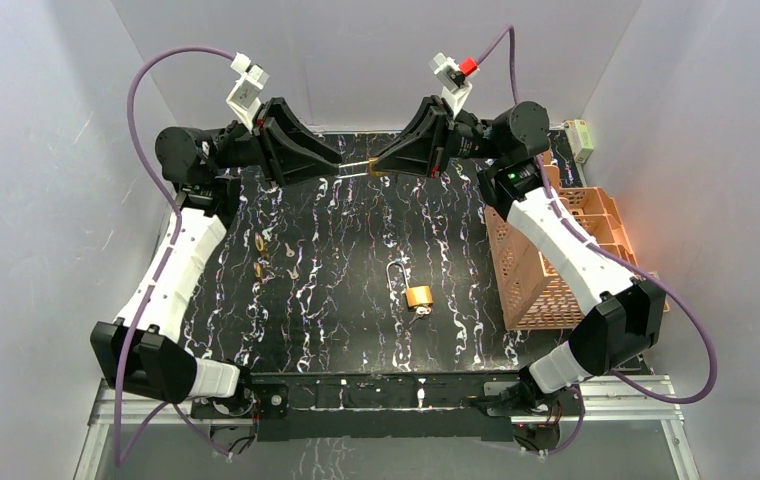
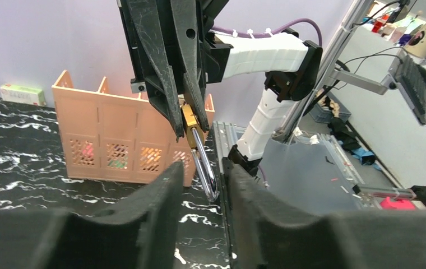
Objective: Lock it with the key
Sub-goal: Lock the lock.
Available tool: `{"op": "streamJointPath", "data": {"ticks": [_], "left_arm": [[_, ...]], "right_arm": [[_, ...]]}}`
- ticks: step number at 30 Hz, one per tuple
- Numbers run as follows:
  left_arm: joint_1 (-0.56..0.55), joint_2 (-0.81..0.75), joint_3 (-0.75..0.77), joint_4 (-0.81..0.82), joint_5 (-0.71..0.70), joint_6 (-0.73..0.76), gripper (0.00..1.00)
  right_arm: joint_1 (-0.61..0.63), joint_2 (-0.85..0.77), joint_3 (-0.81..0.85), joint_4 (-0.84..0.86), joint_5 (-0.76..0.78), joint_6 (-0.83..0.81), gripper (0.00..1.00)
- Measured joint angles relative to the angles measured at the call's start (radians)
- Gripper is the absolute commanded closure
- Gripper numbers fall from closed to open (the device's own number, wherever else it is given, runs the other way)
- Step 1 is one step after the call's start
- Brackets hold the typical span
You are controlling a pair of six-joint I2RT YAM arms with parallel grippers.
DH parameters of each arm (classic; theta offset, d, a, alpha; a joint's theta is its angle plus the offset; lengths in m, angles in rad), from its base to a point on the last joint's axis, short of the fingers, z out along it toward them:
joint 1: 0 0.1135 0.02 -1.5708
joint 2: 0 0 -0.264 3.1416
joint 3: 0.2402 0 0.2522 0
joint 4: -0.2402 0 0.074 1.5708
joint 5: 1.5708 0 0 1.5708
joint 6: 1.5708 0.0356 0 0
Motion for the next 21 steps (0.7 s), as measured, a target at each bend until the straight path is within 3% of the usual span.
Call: {"op": "streamJointPath", "data": {"ticks": [2, 8, 21], "left_arm": [[-0.006, 0.003, 0.0, -0.001, 0.002, -0.002, 0.62], [-0.013, 0.009, -0.002, 0.002, 0.023, -0.005, 1.0], [-0.028, 0.023, -0.006, 0.007, 0.02, -0.006, 1.0]], "right_arm": [[0.001, 0.0, 0.0, -0.001, 0.0, -0.004, 1.0], [0.001, 0.004, 0.0, -0.003, -0.002, -0.014, 1.0], [-0.004, 0.02, 0.021, -0.008, -0.029, -0.029, 1.0]]}}
